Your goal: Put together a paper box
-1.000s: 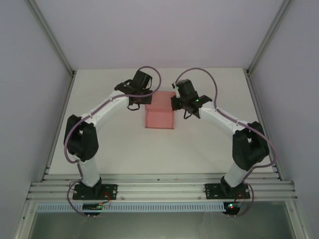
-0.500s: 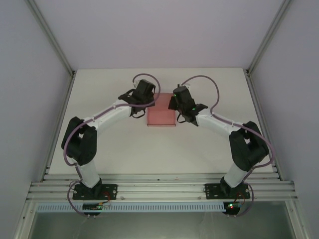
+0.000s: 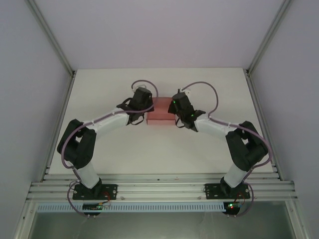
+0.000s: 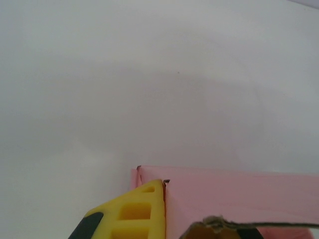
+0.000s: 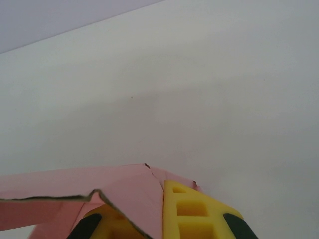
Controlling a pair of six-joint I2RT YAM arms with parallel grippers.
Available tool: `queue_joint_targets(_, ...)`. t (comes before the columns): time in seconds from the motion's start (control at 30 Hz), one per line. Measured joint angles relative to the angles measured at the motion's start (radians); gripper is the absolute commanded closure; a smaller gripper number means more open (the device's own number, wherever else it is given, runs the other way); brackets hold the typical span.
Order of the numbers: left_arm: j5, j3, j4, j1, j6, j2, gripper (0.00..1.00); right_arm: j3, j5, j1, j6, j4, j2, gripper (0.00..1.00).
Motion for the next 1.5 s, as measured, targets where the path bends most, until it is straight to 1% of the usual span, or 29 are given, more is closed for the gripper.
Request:
queue_joint_targets(0.17,-0.007,-0.119,0.055,-0.031,0.000,-0.054,1.00,-0.079,0.089,0.067,0.043,0.027,-0.013,0.99)
queue_joint_targets(0.23,-0.008,-0.165,0.084,-0.048,0.006,-0.086,1.00,-0.113,0.105,0.078,0.047,0.045,-0.037,0.97)
queue_joint_targets(0.37,-0.021,-0.239,0.148,-0.077,0.027,-0.127,1.00,-0.162,0.131,0.098,0.046,0.069,-0.069,0.96)
queue_joint_targets(0.47,-0.014,-0.287,0.188,-0.085,0.050,-0.156,0.92,-0.202,0.140,0.112,0.035,0.109,-0.089,0.97)
queue_joint_targets(0.57,0.008,-0.329,0.214,-0.090,0.061,-0.188,0.88,-0.245,0.143,0.123,0.003,0.149,-0.112,0.94)
queue_joint_targets(0.7,0.039,-0.362,0.219,-0.097,0.061,-0.228,0.87,-0.284,0.139,0.132,-0.040,0.169,-0.142,0.91)
queue_joint_targets(0.8,0.054,-0.371,0.219,-0.099,0.061,-0.237,0.84,-0.309,0.138,0.141,-0.060,0.176,-0.161,0.90)
queue_joint_targets(0.9,0.074,-0.388,0.215,-0.106,0.061,-0.246,0.82,-0.328,0.137,0.148,-0.068,0.176,-0.178,0.85)
queue_joint_targets(1.1,0.096,-0.425,0.178,-0.136,0.072,-0.278,0.76,-0.363,0.134,0.172,-0.071,0.107,-0.191,0.82)
queue_joint_targets(1.13,0.096,-0.429,0.169,-0.141,0.072,-0.287,0.75,-0.367,0.134,0.177,-0.071,0.092,-0.196,0.80)
queue_joint_targets(1.23,0.095,-0.436,0.146,-0.151,0.078,-0.319,0.66,-0.380,0.134,0.189,-0.067,0.057,-0.219,0.69)
queue_joint_targets(1.3,0.095,-0.436,0.128,-0.151,0.082,-0.335,0.61,-0.390,0.134,0.195,-0.063,0.039,-0.233,0.65)
queue_joint_targets(1.37,0.095,-0.436,0.106,-0.151,0.091,-0.347,0.51,-0.397,0.135,0.201,-0.060,0.011,-0.247,0.57)
queue_joint_targets(1.4,0.095,-0.436,0.094,-0.152,0.096,-0.352,0.48,-0.401,0.134,0.203,-0.059,0.000,-0.254,0.52)
queue_joint_targets(1.43,0.095,-0.436,0.081,-0.154,0.101,-0.357,0.45,-0.406,0.134,0.206,-0.058,-0.011,-0.264,0.49)
queue_joint_targets(1.5,0.100,-0.436,0.055,-0.163,0.111,-0.369,0.33,-0.419,0.132,0.214,-0.066,-0.031,-0.288,0.40)
